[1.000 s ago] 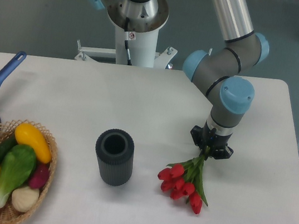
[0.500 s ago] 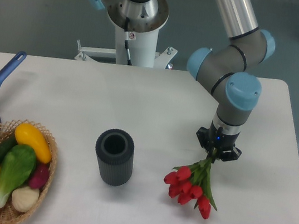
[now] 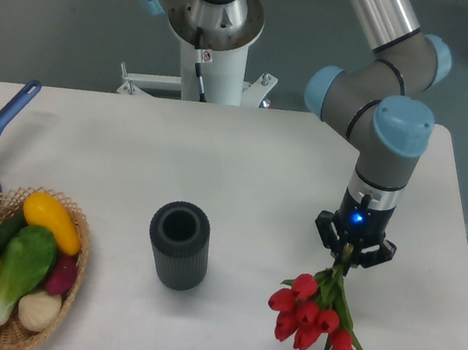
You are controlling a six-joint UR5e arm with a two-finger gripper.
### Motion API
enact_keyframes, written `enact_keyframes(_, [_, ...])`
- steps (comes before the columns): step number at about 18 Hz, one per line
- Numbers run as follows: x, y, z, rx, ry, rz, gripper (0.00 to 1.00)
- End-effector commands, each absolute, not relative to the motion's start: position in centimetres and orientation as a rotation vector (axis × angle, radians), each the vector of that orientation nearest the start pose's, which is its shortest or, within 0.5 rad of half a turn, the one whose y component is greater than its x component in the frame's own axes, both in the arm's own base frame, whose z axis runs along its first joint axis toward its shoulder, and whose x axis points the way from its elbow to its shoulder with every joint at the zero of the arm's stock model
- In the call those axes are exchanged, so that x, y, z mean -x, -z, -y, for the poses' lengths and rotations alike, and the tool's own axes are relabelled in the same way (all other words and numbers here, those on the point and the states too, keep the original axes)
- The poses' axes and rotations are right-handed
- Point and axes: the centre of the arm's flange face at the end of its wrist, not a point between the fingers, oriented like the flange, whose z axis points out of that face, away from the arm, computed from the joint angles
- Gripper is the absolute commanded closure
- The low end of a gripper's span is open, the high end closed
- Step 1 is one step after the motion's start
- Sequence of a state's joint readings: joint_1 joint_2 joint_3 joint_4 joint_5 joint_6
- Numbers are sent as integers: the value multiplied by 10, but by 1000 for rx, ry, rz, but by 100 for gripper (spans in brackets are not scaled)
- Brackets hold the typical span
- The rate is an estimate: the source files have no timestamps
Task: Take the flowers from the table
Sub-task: 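Lift the red tulip bouquet up off the table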
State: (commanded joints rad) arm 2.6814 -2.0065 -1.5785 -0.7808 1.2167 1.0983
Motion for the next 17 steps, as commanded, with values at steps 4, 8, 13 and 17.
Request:
enact_keyframes(4, [510,-357,-462,2559,-184,-81,87])
enact_keyframes(8, [505,-364,-467,2539,-180,-98,87])
enact_keyframes(13, [505,-368,-466,2535,-186,-98,87])
enact_keyframes(17, [505,-369,-465,2533,-188,-97,87])
